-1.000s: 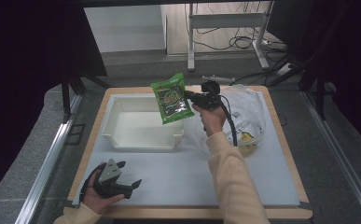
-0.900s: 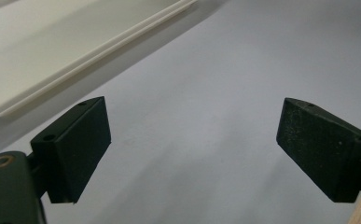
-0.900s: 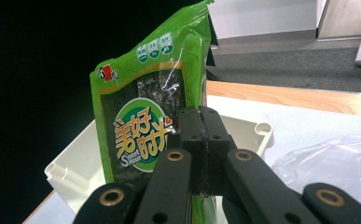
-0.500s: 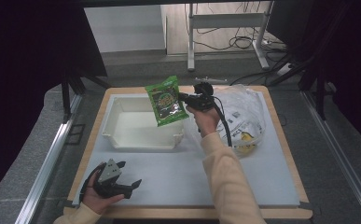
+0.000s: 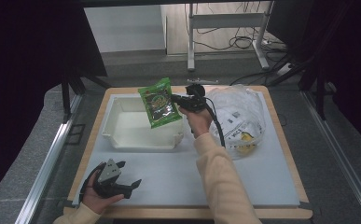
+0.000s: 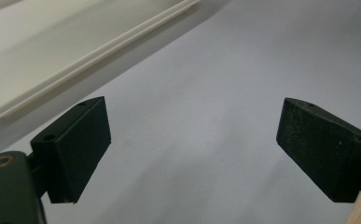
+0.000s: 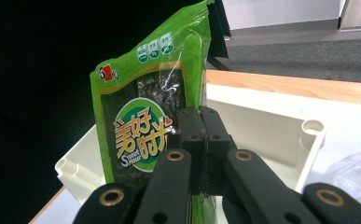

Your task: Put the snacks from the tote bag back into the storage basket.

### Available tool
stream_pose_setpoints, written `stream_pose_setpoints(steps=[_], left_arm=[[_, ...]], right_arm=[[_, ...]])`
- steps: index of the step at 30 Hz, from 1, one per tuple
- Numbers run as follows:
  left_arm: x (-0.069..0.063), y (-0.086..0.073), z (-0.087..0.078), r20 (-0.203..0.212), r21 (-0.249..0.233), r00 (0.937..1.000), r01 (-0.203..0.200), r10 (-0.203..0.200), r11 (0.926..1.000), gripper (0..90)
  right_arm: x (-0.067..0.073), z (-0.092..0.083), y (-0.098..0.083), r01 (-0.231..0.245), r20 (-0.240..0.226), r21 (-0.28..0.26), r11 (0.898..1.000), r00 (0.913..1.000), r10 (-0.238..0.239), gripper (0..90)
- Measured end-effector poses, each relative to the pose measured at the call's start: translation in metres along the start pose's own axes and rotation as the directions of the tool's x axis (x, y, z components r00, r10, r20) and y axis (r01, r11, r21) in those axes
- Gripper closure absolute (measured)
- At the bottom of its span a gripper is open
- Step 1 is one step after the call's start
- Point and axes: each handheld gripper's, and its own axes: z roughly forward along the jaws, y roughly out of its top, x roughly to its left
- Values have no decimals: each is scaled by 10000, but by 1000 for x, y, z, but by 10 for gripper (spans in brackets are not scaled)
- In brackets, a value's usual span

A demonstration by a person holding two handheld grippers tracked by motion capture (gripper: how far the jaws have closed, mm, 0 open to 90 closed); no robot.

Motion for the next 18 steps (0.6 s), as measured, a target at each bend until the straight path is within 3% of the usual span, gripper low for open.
stream_pose_setpoints(steps=[18], left_arm=[[-1,1,0,39,-31,10000,14,-13,10000,98]], right_arm=[[10,16,-4,30,-86,135,9999,10000,-29,895]])
